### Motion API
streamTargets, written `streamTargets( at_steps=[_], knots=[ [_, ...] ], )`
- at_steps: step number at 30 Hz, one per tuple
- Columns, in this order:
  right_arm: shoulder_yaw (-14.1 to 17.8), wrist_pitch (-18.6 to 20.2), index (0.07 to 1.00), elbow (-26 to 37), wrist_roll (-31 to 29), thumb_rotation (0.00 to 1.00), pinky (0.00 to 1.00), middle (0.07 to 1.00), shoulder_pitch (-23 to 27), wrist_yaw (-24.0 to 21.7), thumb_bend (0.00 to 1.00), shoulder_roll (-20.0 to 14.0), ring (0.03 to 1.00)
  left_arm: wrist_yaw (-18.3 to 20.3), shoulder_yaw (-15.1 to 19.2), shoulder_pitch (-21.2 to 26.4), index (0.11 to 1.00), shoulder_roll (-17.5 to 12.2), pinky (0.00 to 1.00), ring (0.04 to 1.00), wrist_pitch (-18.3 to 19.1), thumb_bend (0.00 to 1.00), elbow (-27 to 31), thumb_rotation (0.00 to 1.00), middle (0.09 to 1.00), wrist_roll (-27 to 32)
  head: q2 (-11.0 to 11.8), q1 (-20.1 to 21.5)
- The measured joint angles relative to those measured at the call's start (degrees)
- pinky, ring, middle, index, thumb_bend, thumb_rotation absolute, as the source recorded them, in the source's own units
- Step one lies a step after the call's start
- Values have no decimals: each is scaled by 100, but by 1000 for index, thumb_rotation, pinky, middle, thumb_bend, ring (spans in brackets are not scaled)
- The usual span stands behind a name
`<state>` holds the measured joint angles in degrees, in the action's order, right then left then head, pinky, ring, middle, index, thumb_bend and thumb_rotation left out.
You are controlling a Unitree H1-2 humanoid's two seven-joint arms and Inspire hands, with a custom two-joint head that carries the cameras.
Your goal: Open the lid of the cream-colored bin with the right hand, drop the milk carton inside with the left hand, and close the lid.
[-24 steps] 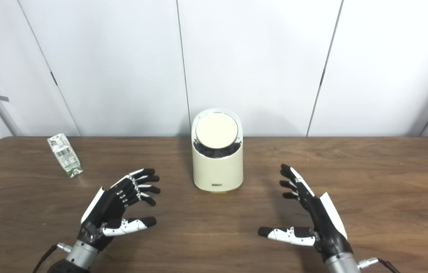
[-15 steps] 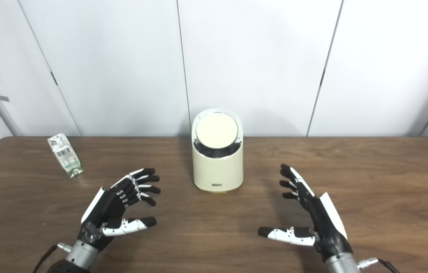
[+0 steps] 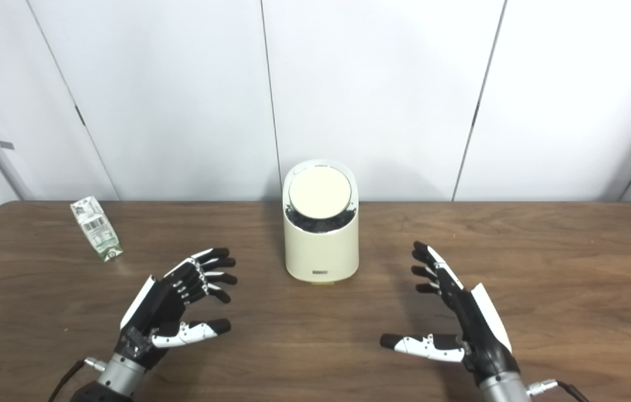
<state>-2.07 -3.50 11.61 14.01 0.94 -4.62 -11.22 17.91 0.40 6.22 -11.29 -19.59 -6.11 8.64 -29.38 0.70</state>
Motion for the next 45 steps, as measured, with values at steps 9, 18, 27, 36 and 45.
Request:
streamTargets(
  at_steps=[9, 18, 27, 36, 45],
  knots=[
    [-46, -207, 902, -173, 166, 277, 767, 907, -10, 108, 761, 105, 865, 59, 24, 94, 849, 4, 601, 723, -341, 803, -255, 48, 806, 76, 415, 238],
    [13, -182, 912, -129, 335, 297, 728, 903, 550, 123, 750, 24, 843, 96, 28, 189, 857, 2, 607, 731, -412, 791, -400, 36, 810, 71, 521, 256],
    [124, 342, 930, 2, 365, 391, 745, 894, 1153, 97, 789, -38, 844, 104, 27, 216, 856, -6, 610, 731, -490, 789, -447, 39, 813, 56, 512, 273],
    [46, 926, 920, 98, 563, 399, 753, 913, 1622, -43, 793, -105, 835, 108, 24, 250, 856, -10, 606, 731, -545, 783, -503, 40, 814, 56, 494, 282],
    [-165, 1698, 939, 153, 824, 395, 766, 934, 2601, -390, 797, -192, 879, 111, 16, 261, 861, -18, 615, 735, -554, 774, -507, 32, 820, 38, 468, 264]
  ],
)
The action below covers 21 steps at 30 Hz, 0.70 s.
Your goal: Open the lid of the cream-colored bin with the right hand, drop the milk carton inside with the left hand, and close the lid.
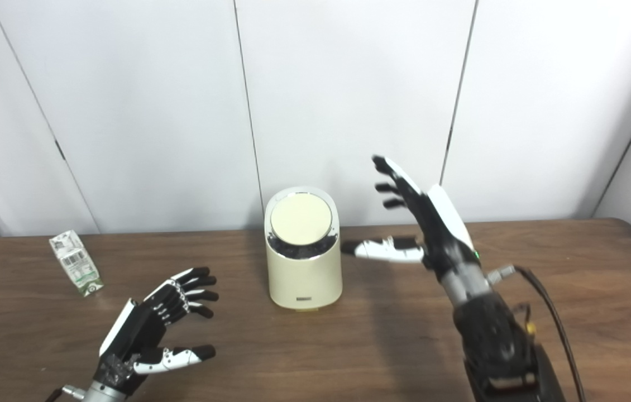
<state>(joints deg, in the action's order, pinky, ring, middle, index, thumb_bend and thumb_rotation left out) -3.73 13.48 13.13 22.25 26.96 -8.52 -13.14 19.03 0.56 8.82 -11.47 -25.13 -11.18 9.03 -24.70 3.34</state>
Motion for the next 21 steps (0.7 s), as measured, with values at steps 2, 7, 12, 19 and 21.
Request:
streamTargets(
  at_steps=[2, 7, 12, 19, 21],
  knots=[
    [-44, 174, 941, 32, 43, 374, 776, 933, 146, -37, 794, 15, 878, 6, -4, 2, 862, -1, 613, 734, 0, 773, 0, 32, 819, 0, 9, 0],
    [-183, 419, 938, -70, 242, 366, 698, 908, 388, -47, 796, 61, 824, 14, -5, 4, 862, -4, 611, 730, -1, 774, 0, 28, 817, 1, 9, 9],
    [-258, 622, 929, -396, 424, 365, 658, 904, 671, -37, 828, 93, 808, 28, -5, 3, 863, -9, 606, 731, -4, 773, -5, 21, 817, 2, 0, 0],
    [-549, 986, 983, -620, 629, 424, 732, 982, 978, -179, 809, 136, 914, 34, -6, 11, 860, -9, 612, 732, -5, 778, -6, 23, 815, 2, -18, -35],
    [-664, 1132, 985, -644, 743, 413, 746, 983, 1021, -255, 802, 129, 919, 38, -6, 12, 861, -9, 606, 732, -6, 775, -6, 21, 816, 2, -26, -35]
  ],
)
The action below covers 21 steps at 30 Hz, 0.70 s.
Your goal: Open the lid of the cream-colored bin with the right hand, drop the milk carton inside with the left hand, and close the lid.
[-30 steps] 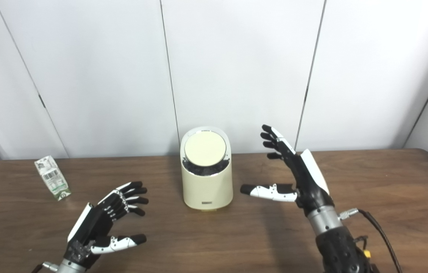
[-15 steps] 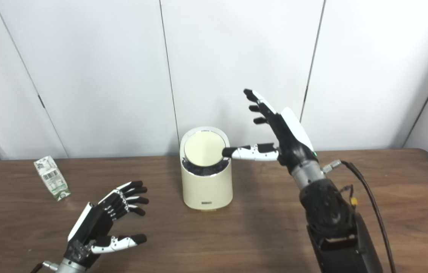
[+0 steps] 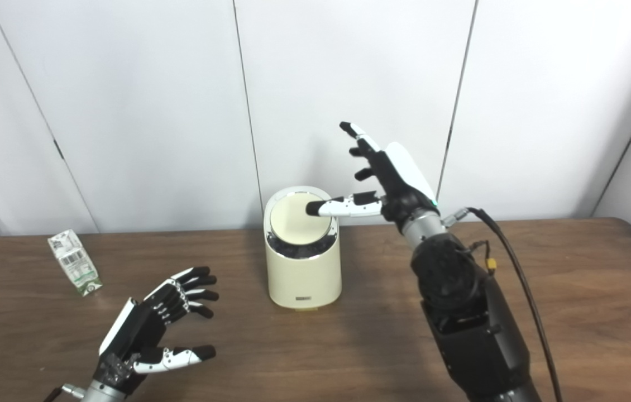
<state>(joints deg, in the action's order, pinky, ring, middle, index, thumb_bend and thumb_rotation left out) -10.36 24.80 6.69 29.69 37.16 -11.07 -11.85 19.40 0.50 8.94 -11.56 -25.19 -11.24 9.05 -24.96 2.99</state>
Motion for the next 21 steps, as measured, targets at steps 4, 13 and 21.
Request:
streamTargets(
  at_steps=[4, 13, 21],
  knots=[
    [-88, 132, 995, -198, 135, 393, 783, 990, 44, -2, 796, 21, 940, -1, 1, -1, 856, -1, 600, 724, -2, 783, 0, 27, 811, -2, -18, 9],
    [-218, 106, 986, -896, 199, 369, 795, 986, 291, 190, 866, 82, 943, 2, 0, -8, 863, -6, 609, 729, -1, 773, 9, 29, 815, 0, -62, -35],
    [-345, 52, 993, -1233, 248, 358, 750, 989, 383, 264, 877, 99, 921, 1, -1, -19, 861, -5, 609, 728, 6, 779, 37, 39, 815, -2, -97, -62]
  ],
)
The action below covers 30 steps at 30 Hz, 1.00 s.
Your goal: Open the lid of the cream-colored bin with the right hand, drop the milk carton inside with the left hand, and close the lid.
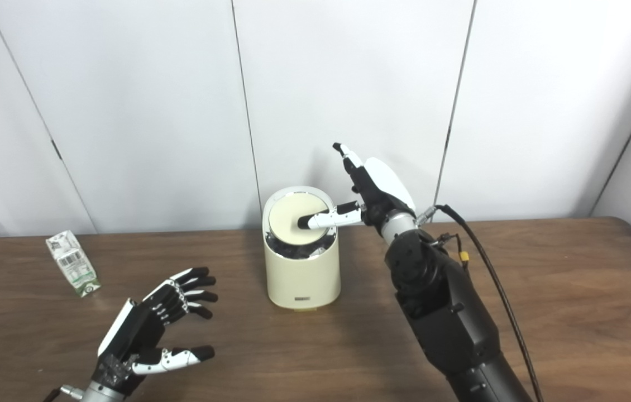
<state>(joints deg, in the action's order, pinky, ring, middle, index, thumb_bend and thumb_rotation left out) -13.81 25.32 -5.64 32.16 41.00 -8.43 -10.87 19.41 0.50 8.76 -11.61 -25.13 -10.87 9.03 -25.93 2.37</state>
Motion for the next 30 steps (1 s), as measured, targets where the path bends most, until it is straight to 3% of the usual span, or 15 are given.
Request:
streamTargets(
  at_steps=[8, 23, 30],
  knots=[
    [-69, -30, 995, -276, 20, 347, 811, 982, 71, 6, 880, 12, 942, 0, 0, -7, 859, 2, 603, 728, 8, 786, 17, 55, 812, 1, -35, -35],
    [-242, -105, 979, -389, 229, 303, 820, 968, 133, 51, 909, 9, 926, -6, -12, -53, 855, 2, 599, 727, 62, 788, 103, 66, 806, -8, -158, -88],
    [-380, -153, 982, -374, 374, 288, 767, 978, 158, 80, 925, -44, 917, -5, -32, -69, 850, 3, 598, 722, 130, 787, 143, 68, 805, -8, -229, -149]
  ],
)
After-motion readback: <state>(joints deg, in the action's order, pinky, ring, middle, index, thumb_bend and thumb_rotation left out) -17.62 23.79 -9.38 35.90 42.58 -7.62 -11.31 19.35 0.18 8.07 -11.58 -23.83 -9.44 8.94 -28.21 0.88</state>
